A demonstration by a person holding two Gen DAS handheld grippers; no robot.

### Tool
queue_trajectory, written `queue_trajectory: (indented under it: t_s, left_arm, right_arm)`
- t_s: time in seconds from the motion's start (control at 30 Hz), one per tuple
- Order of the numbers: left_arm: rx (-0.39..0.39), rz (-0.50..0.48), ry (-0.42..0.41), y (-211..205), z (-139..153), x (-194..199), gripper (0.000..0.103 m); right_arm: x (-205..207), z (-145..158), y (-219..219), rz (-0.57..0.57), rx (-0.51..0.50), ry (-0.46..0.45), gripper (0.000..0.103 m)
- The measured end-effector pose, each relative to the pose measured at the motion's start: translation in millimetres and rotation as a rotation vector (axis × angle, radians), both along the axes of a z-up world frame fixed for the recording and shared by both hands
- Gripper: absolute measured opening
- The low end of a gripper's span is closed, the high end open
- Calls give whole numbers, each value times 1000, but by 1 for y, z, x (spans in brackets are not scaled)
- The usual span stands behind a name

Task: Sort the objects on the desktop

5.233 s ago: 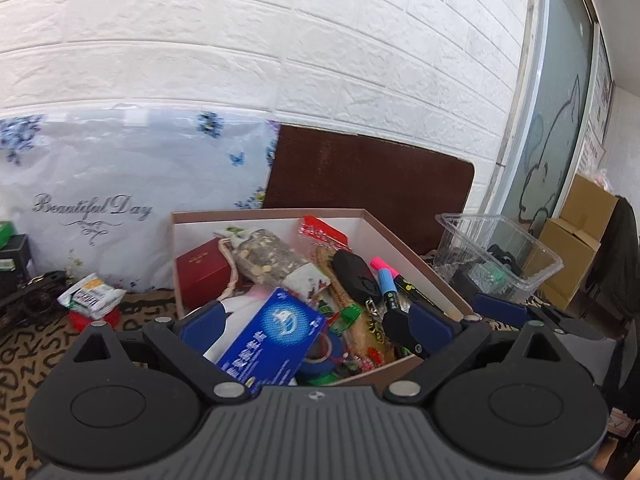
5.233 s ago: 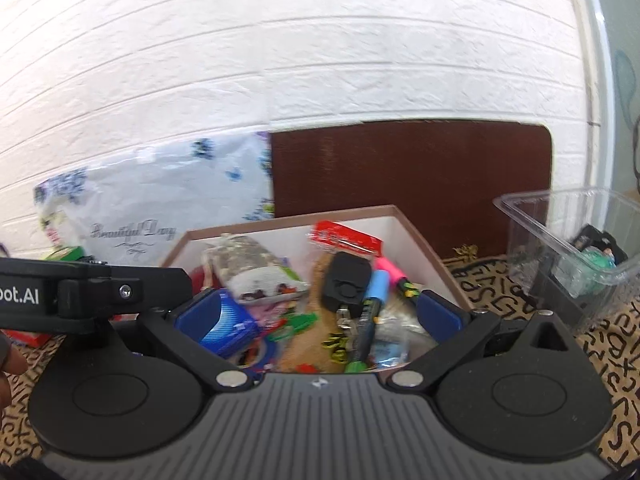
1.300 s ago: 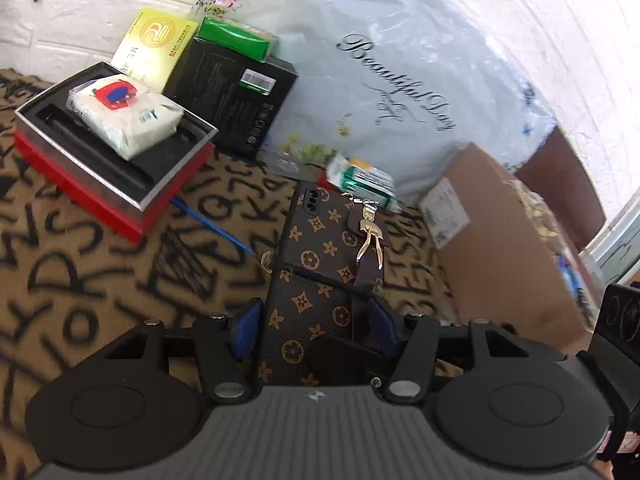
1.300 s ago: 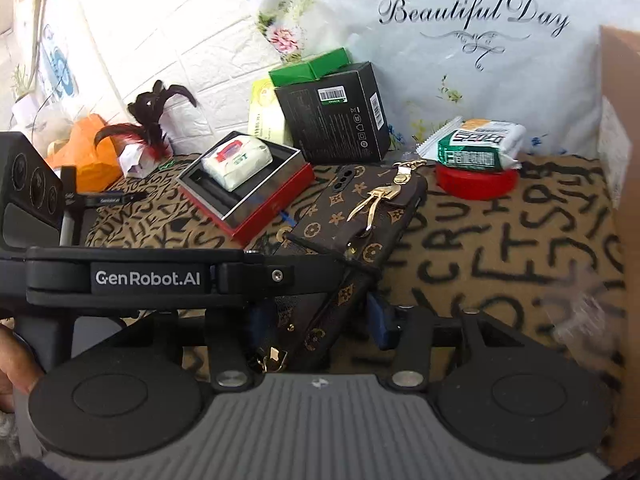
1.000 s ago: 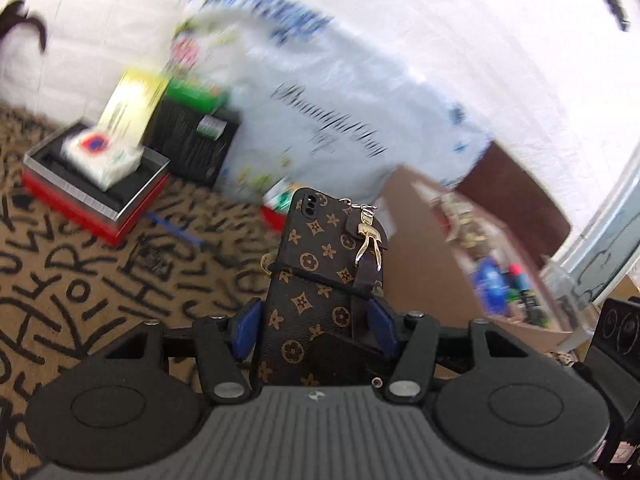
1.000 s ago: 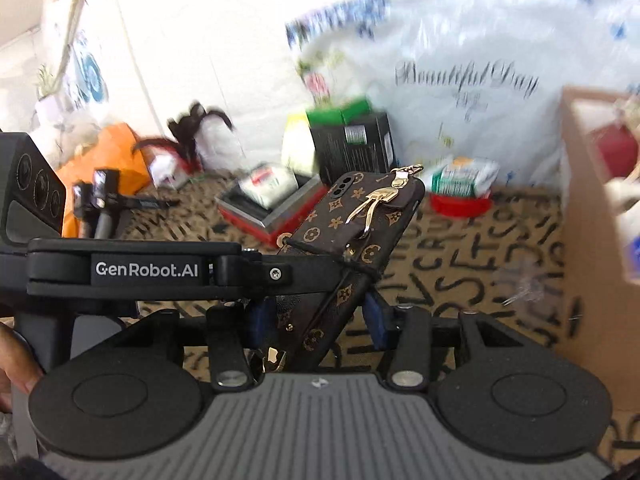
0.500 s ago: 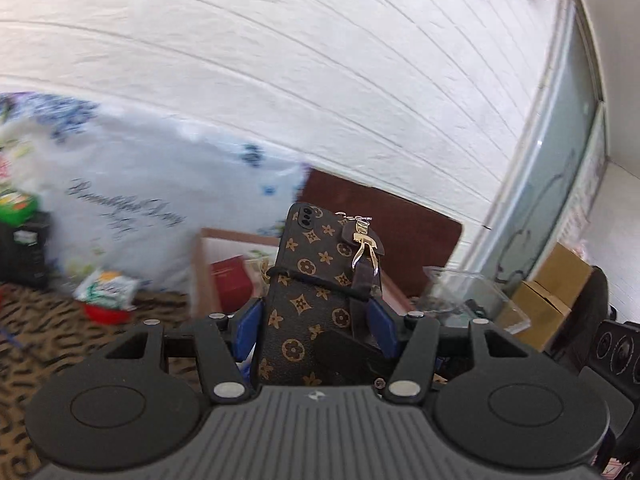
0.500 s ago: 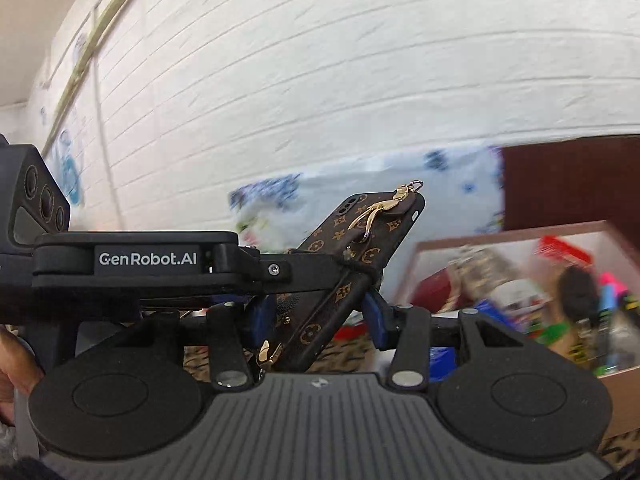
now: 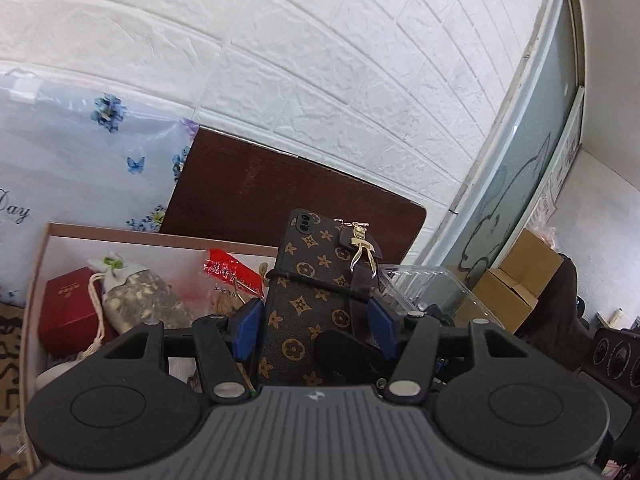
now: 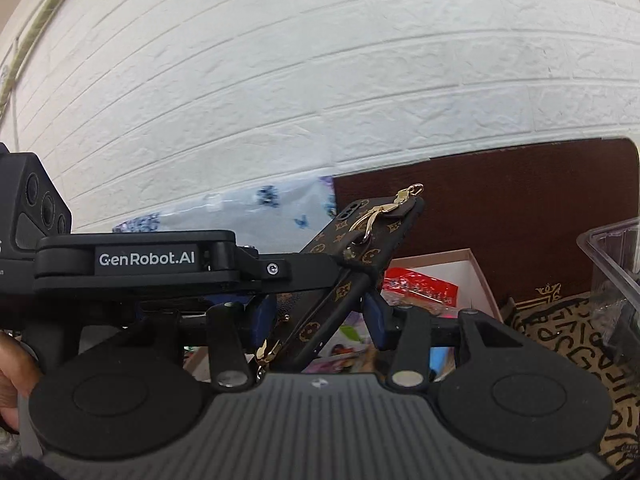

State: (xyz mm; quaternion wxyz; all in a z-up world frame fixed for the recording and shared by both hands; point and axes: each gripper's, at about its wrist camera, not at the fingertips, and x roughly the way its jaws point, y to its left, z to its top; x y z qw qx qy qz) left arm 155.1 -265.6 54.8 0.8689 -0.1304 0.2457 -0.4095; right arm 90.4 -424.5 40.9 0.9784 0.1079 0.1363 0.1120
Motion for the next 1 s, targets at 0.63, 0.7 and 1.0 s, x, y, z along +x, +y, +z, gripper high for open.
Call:
queue_trajectory:
  t_s: [0.63, 0.7, 1.0]
  left_arm:
    - [203, 104, -15, 1, -27, 35, 102]
    - [218, 114, -1, 2, -26, 32, 102]
    - [298, 170, -87, 11, -12, -8, 103]
  right_arm:
    - [57, -50, -16, -133, -7, 162, 89]
    - [54, -48, -14, -142, -16, 167, 90]
    - [20, -24, -4, -215, -95, 154, 99]
